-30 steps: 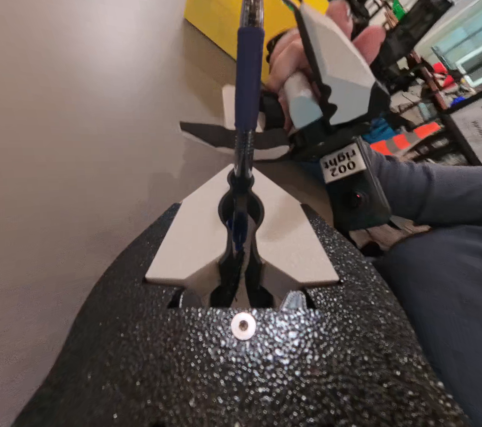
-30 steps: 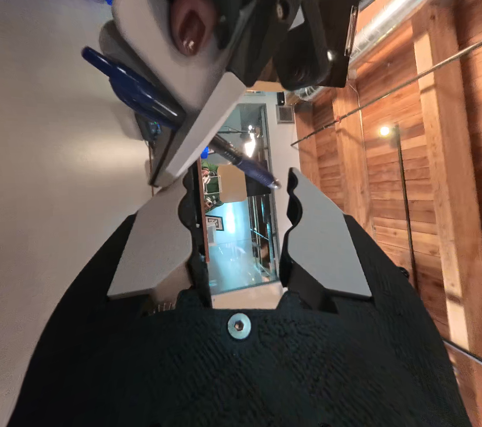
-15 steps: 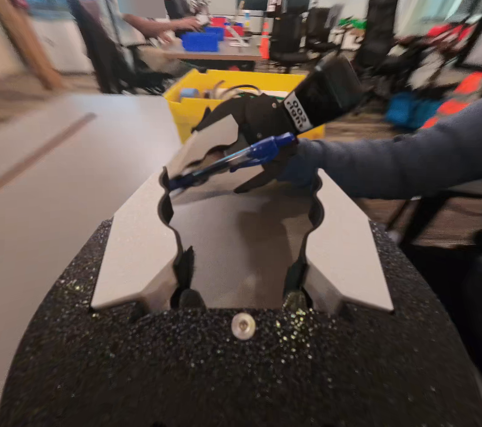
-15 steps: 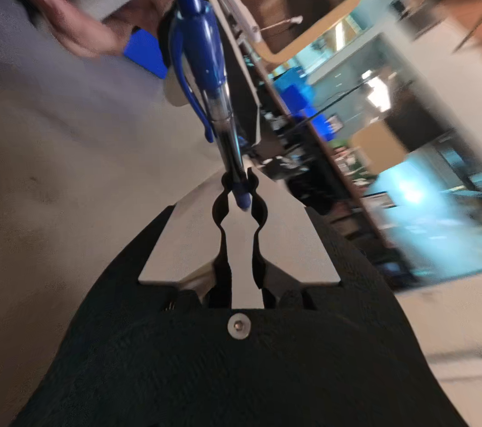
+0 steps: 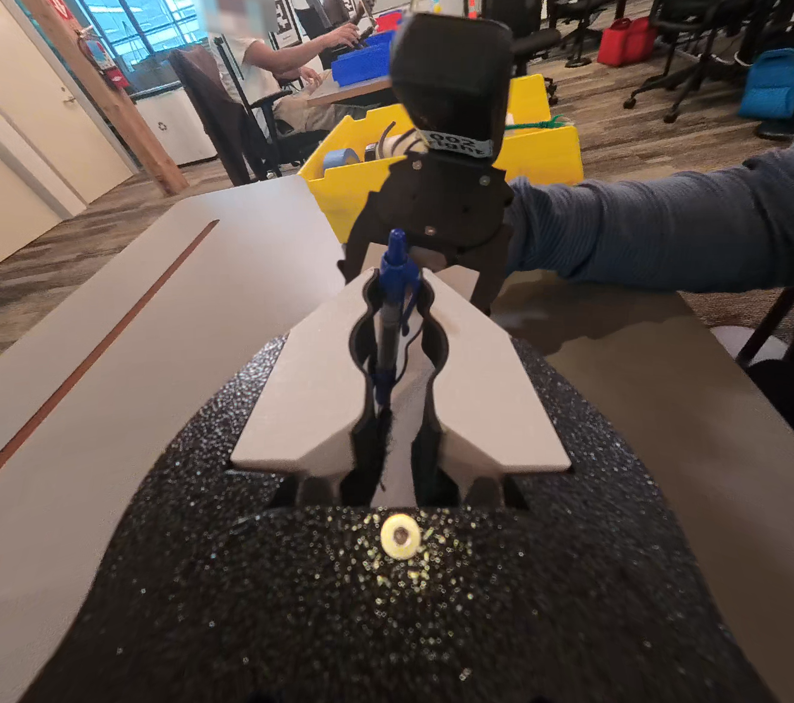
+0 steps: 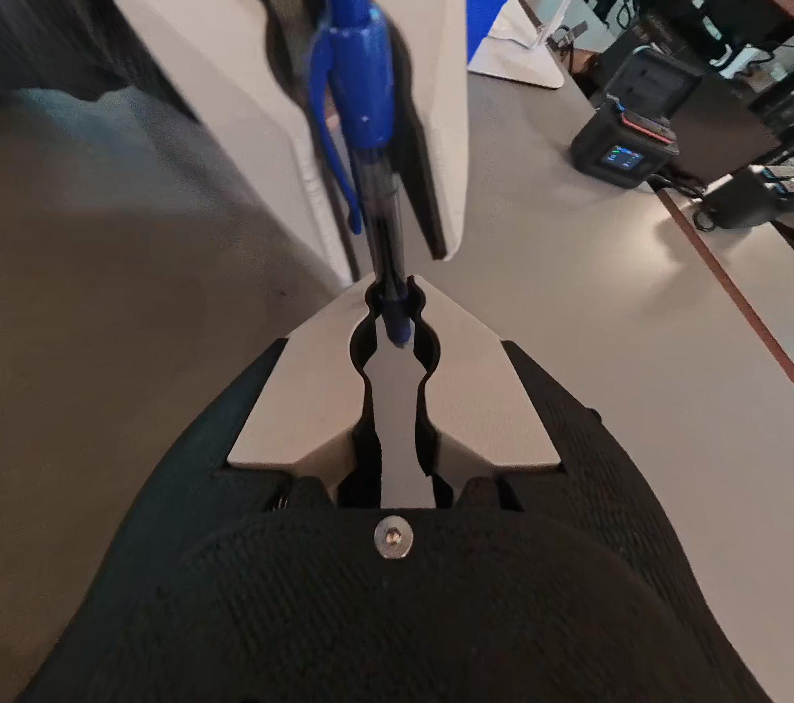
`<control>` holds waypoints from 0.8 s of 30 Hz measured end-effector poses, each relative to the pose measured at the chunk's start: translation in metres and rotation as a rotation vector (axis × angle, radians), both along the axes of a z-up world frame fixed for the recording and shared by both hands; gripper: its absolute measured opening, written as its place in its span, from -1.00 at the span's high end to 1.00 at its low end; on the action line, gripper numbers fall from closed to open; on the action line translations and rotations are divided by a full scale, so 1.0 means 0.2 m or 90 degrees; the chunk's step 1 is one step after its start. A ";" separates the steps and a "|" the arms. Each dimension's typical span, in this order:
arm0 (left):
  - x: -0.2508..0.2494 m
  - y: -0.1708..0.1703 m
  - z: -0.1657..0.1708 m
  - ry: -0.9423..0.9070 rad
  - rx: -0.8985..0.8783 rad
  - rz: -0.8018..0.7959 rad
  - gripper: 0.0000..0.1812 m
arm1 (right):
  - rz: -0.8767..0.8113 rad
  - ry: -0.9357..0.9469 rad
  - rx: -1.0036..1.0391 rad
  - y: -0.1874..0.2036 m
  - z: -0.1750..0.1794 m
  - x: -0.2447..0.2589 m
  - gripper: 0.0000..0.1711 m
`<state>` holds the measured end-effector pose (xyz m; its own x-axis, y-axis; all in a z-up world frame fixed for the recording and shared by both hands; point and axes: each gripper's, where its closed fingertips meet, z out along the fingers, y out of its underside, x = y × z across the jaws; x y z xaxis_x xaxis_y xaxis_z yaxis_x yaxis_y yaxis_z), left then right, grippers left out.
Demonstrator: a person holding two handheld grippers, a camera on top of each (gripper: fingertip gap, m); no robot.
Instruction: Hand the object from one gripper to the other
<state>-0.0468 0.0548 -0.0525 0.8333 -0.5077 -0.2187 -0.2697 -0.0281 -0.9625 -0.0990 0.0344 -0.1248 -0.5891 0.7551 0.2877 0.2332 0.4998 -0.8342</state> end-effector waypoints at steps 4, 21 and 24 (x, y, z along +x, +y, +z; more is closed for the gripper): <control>-0.14 0.00 0.17 -0.174 0.064 0.049 0.87 | -0.027 0.116 0.070 0.08 0.07 0.00 0.43; -0.32 0.10 0.21 -1.111 -0.156 -0.289 0.87 | -0.176 0.698 0.455 0.02 0.59 0.08 0.50; -0.27 0.11 0.24 -1.088 -0.168 -0.315 0.87 | -0.162 0.692 0.467 0.02 0.57 0.09 0.60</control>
<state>-0.1009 0.0759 -0.0045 -0.1974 -0.6300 0.7511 0.8848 -0.4444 -0.1402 -0.0812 0.0383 -0.0101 0.3297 0.2786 0.9020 -0.2217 0.9516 -0.2129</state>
